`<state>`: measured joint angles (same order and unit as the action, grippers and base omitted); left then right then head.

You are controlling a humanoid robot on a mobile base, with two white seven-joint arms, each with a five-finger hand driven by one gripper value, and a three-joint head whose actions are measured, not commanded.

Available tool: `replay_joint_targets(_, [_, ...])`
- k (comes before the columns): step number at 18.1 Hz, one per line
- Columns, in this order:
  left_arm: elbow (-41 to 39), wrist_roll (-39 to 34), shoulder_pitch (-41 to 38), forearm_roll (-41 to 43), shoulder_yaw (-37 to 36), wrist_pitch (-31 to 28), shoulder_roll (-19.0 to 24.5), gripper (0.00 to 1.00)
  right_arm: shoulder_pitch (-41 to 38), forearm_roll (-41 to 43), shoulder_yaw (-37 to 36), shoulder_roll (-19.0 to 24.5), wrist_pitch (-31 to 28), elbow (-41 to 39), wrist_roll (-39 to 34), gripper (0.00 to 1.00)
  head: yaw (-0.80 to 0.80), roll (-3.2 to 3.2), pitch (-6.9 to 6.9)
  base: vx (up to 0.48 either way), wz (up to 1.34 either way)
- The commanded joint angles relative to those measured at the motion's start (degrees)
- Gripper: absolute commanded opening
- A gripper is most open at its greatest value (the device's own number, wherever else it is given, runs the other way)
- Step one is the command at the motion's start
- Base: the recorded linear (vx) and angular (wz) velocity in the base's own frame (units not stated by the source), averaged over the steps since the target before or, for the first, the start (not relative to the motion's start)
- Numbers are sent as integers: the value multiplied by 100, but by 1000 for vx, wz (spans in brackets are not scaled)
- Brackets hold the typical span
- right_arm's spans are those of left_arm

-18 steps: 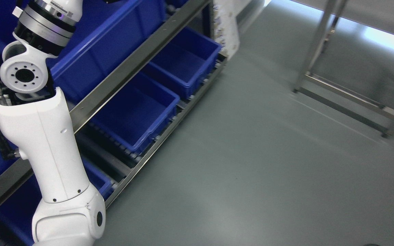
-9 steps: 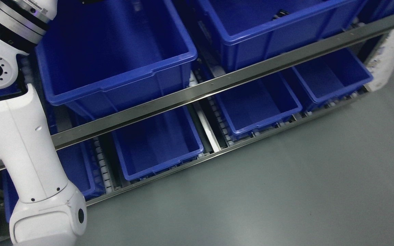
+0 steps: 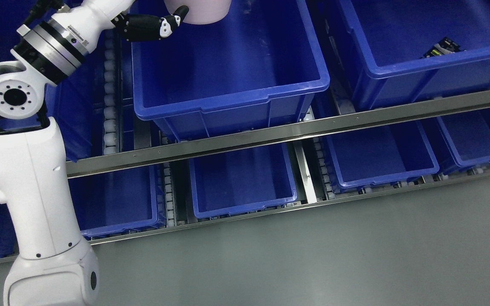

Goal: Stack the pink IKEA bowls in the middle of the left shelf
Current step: 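Lower the stacked bowls into the middle blue bin and release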

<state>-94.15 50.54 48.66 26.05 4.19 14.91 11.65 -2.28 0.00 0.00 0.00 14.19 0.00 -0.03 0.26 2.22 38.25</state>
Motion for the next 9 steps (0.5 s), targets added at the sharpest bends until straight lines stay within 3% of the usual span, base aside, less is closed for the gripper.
replay_joint_targets(1, [792,0,144,23,-1278,-5,-118,8,-1,9,-26,-100,-4,-100,3,100,0,0,0,70,157])
replay_joint_targets(9, [1285,0,56,286,-1439,3,-339,11,-1,9,-26,-100,-4,-100,3,100,0,0,0,19,44])
